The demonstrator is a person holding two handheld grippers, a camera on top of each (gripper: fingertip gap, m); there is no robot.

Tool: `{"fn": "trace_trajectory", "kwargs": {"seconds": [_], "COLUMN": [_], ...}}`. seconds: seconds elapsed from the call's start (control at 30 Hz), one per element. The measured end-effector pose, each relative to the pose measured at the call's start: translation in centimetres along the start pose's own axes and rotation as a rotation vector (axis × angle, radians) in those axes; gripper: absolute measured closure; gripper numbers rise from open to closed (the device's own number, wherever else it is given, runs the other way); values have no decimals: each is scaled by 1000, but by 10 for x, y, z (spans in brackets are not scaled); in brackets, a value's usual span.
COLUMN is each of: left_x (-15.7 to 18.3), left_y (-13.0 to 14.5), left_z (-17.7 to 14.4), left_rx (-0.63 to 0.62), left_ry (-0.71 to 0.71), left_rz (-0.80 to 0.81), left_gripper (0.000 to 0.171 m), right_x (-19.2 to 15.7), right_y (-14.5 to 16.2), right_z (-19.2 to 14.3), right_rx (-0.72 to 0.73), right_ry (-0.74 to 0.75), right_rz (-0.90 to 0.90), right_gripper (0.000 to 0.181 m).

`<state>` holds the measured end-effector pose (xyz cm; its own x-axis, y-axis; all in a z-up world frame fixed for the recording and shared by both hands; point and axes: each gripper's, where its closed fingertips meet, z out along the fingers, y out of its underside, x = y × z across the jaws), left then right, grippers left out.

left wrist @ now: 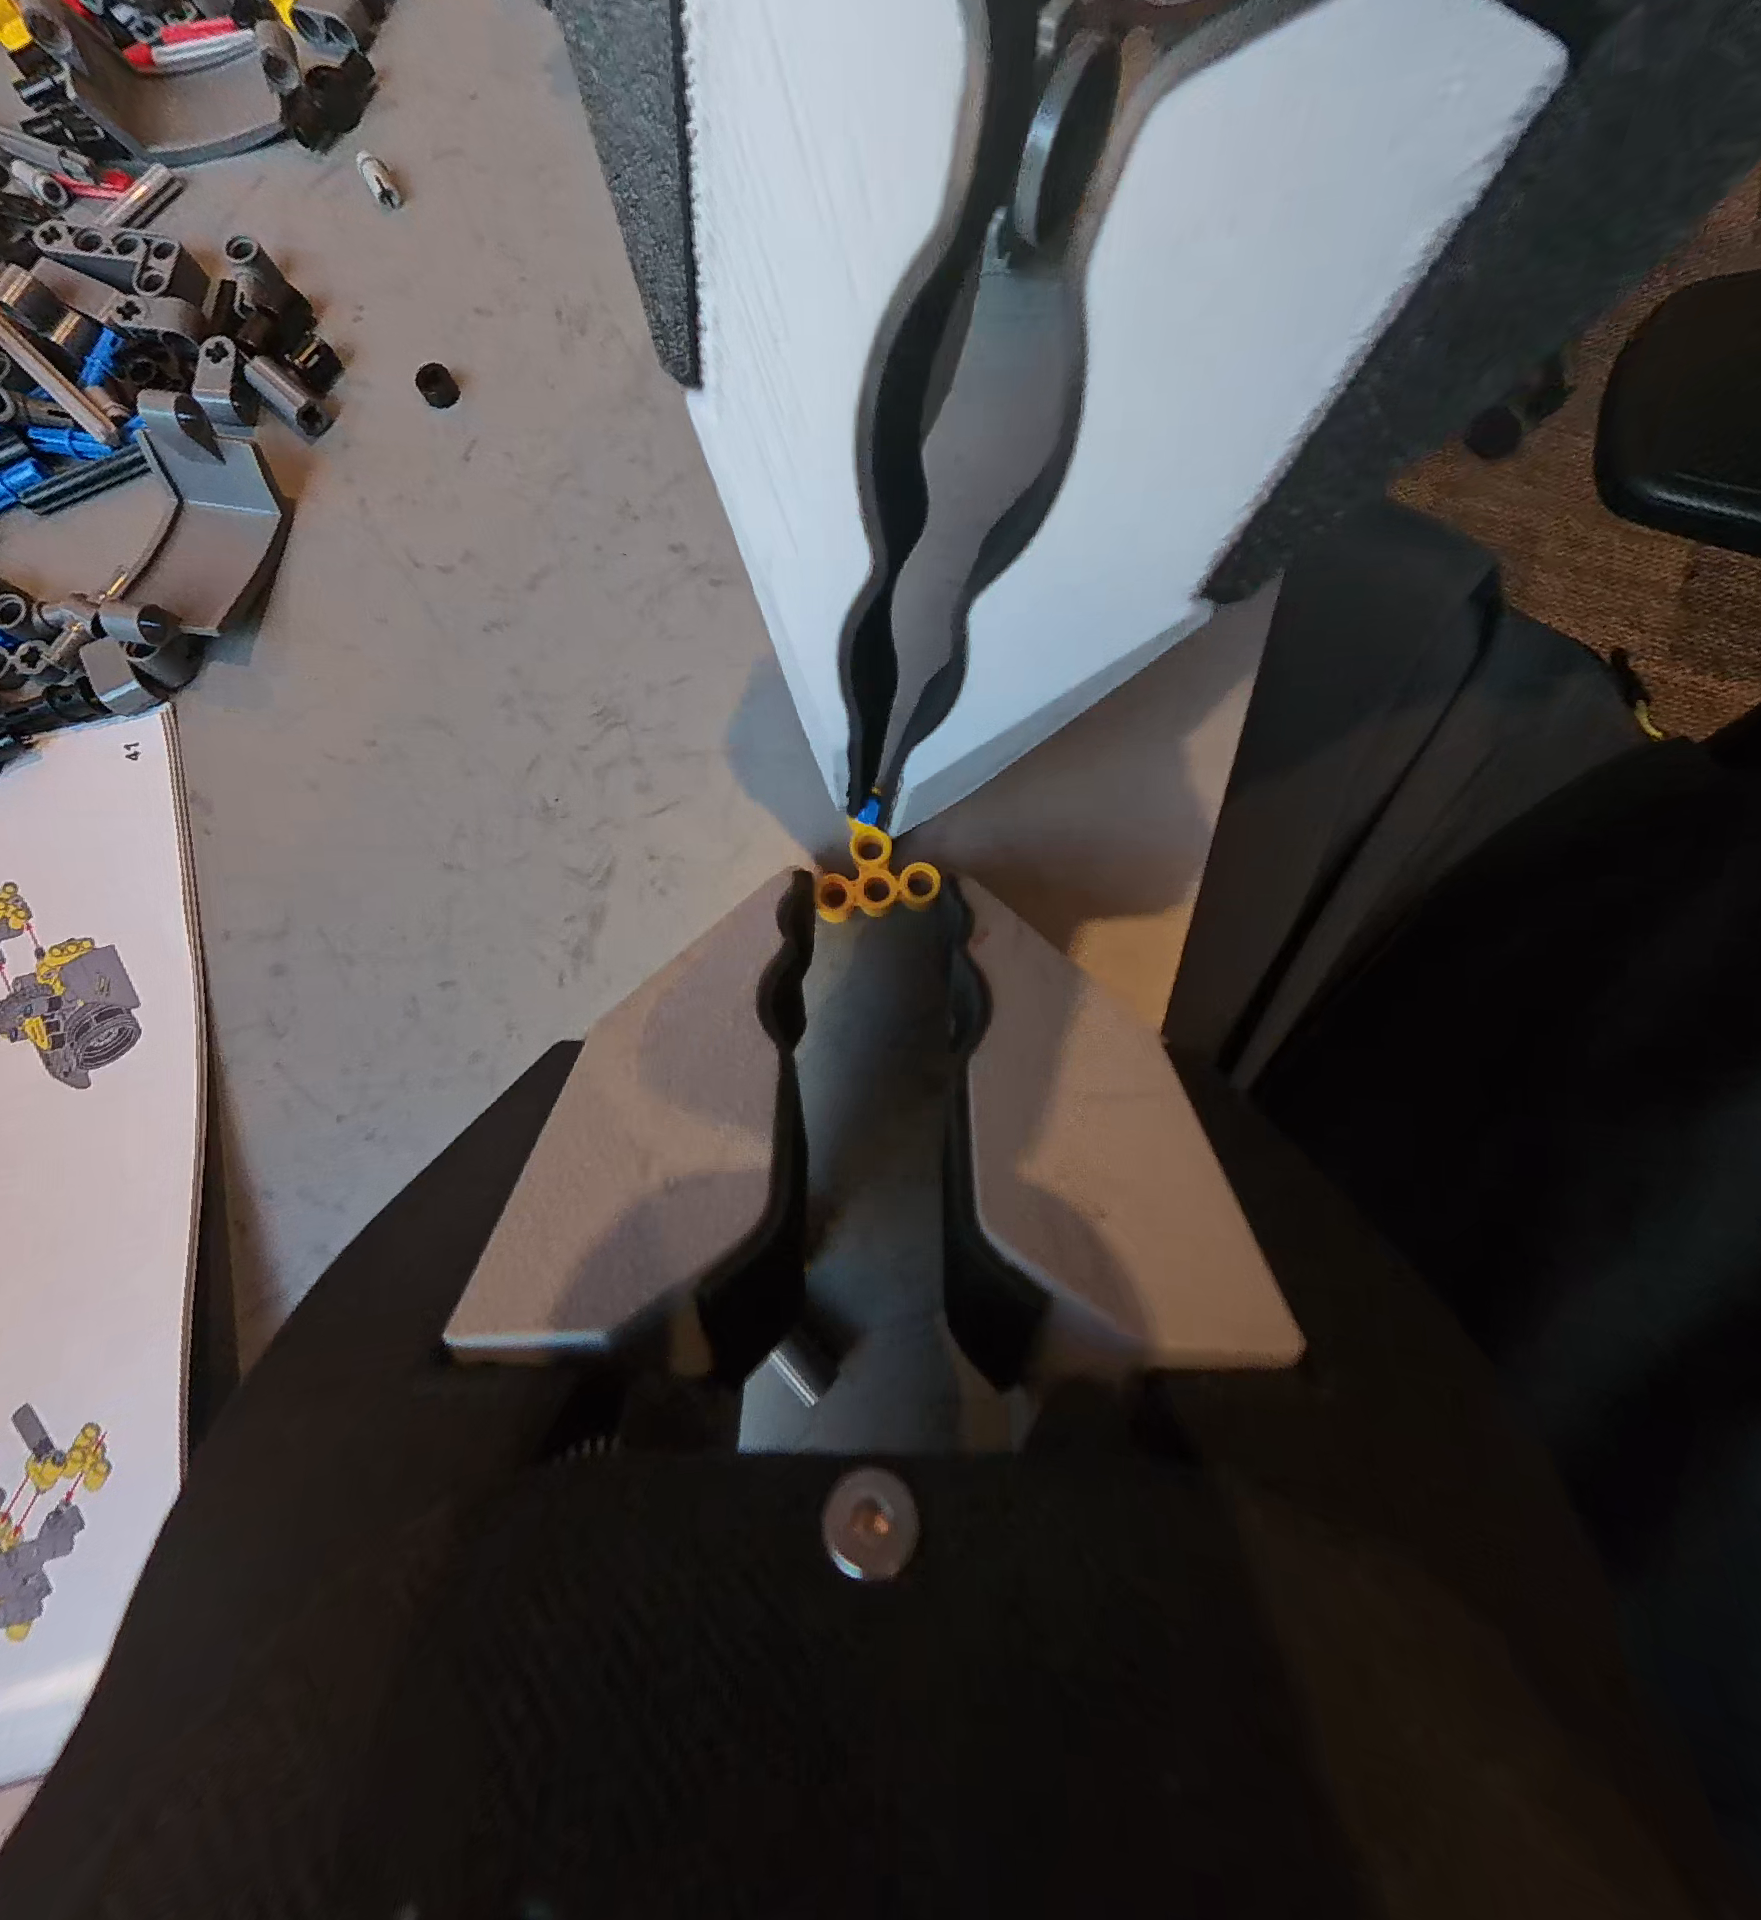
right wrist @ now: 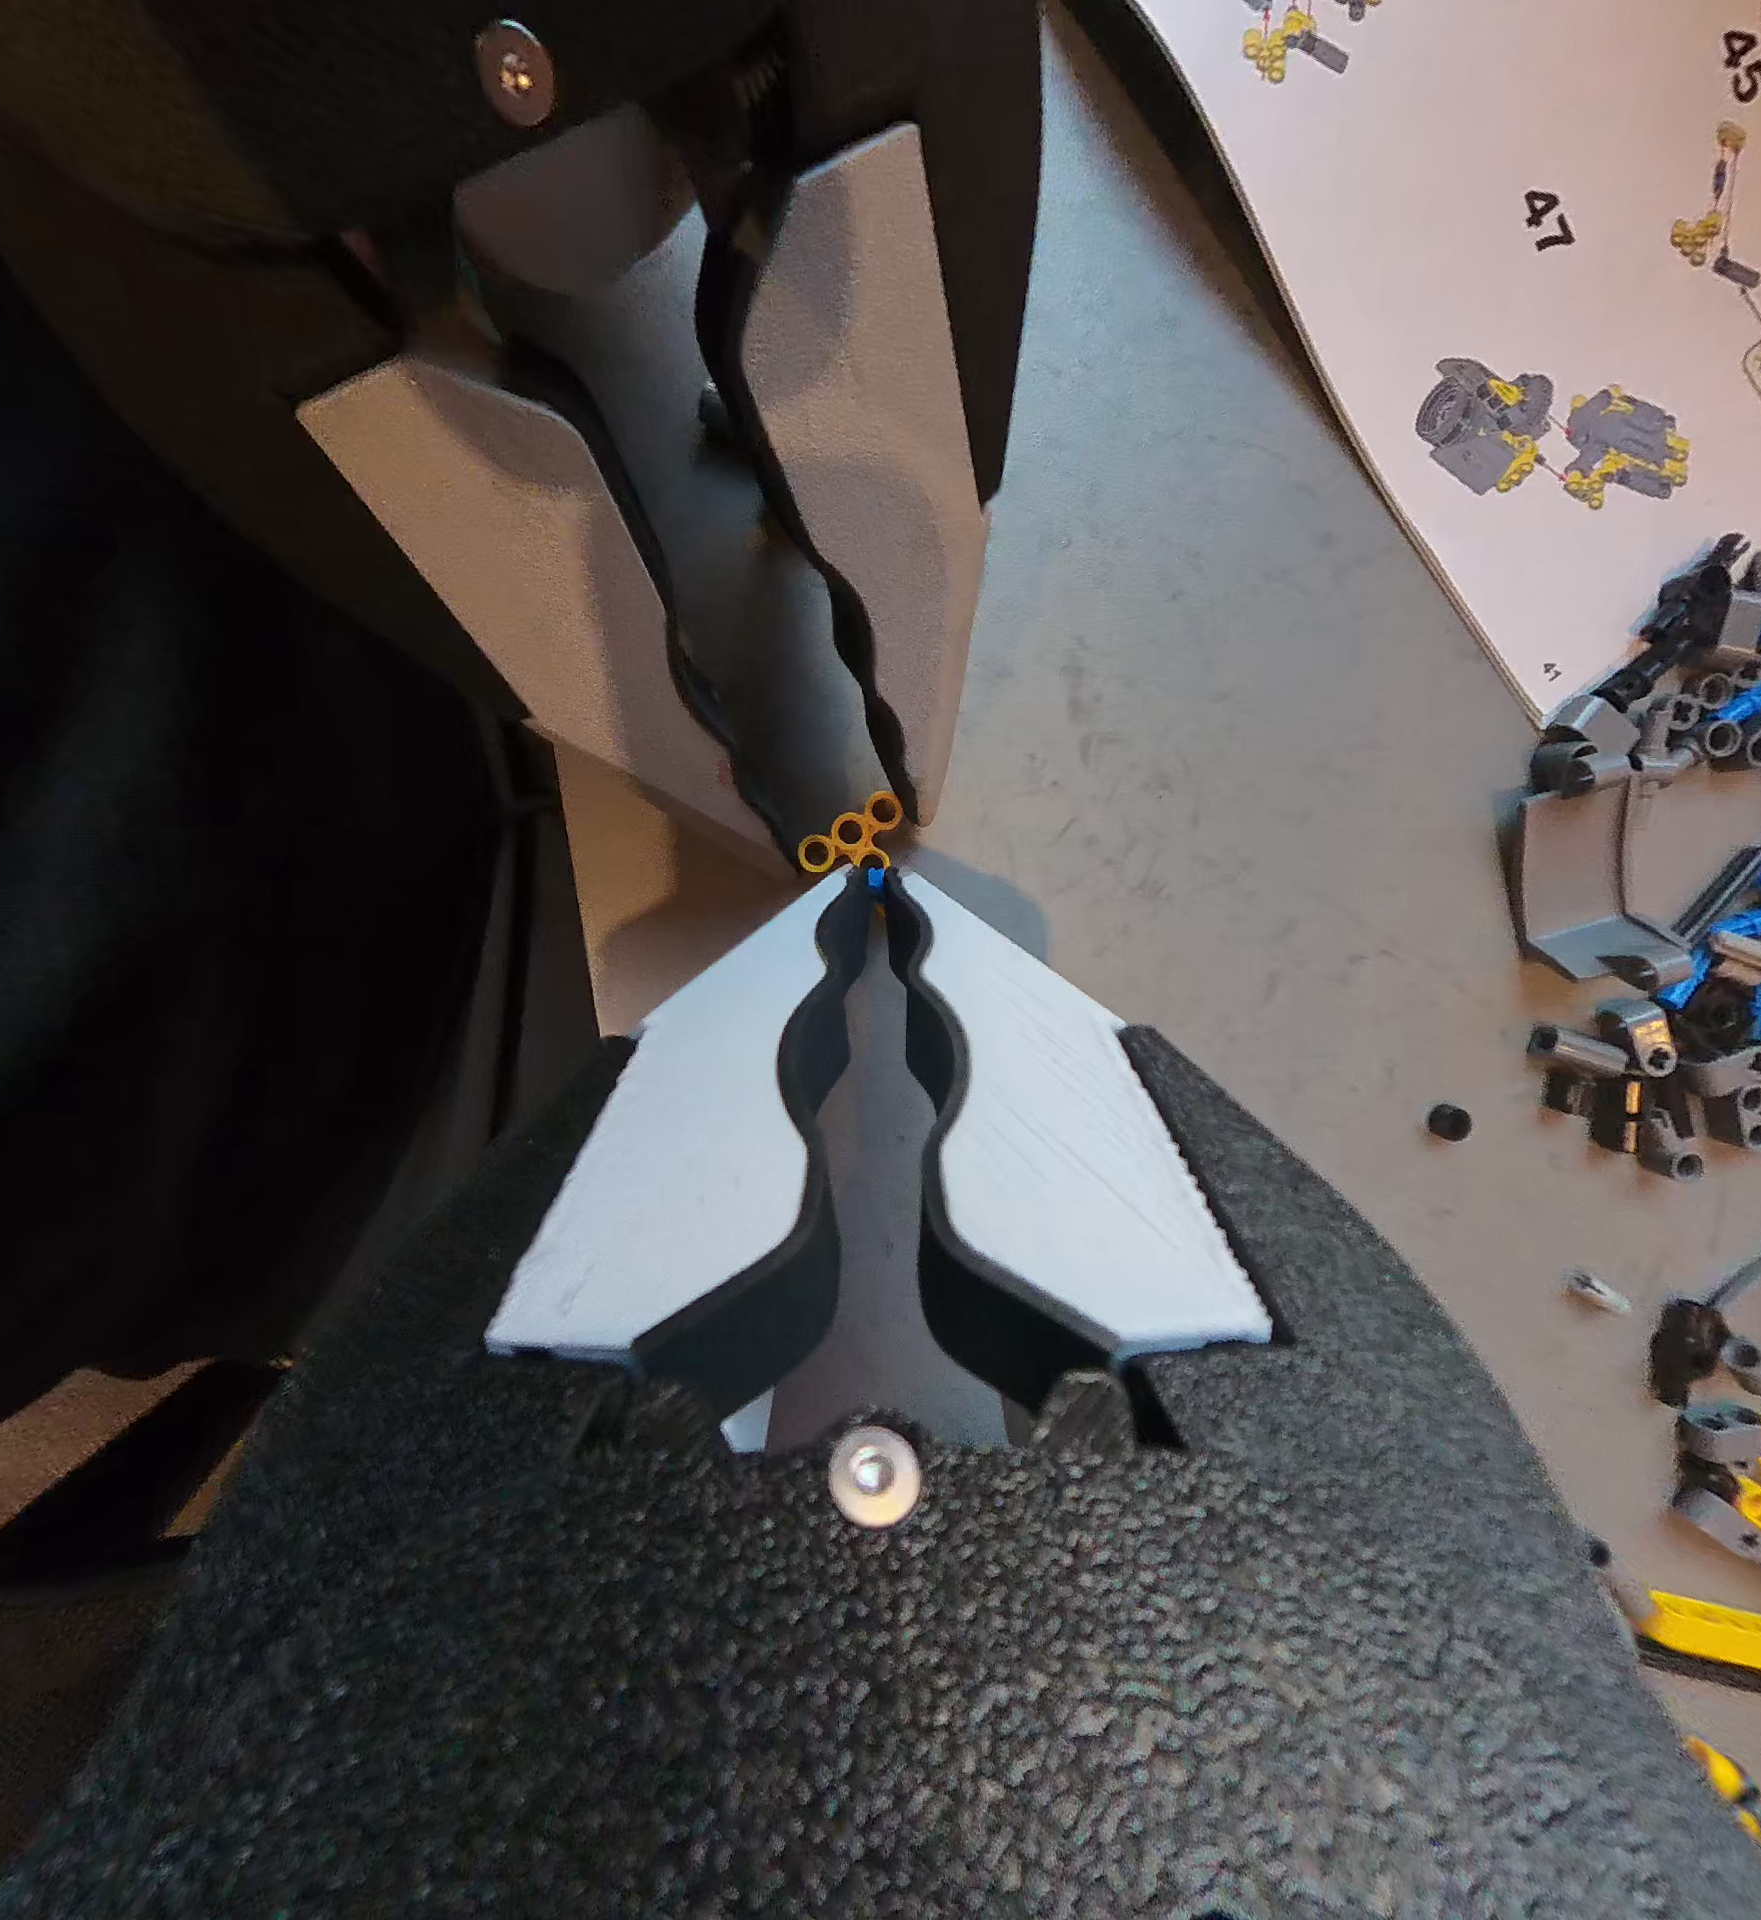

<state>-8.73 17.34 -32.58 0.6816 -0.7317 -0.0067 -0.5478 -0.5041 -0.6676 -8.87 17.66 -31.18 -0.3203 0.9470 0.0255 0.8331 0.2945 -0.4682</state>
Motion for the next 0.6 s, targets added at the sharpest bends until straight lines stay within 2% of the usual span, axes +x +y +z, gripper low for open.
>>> {"fn": "trace_trajectory", "kwargs": {"seconds": [0.27, 0.6], "left_x": [0, 0], "left_y": [0, 0], "left_z": [0, 0], "left_rx": [13, 24], "left_ry": [1, -2], "left_rz": [-4, -4], "left_gripper": [150, 150], "right_x": [-1, -1], "right_y": [1, 3], "right_z": [-1, -3], "right_rx": [80, 119], "right_ry": [-47, 31], "right_rz": [97, 47], "right_gripper": [180, 180]}}
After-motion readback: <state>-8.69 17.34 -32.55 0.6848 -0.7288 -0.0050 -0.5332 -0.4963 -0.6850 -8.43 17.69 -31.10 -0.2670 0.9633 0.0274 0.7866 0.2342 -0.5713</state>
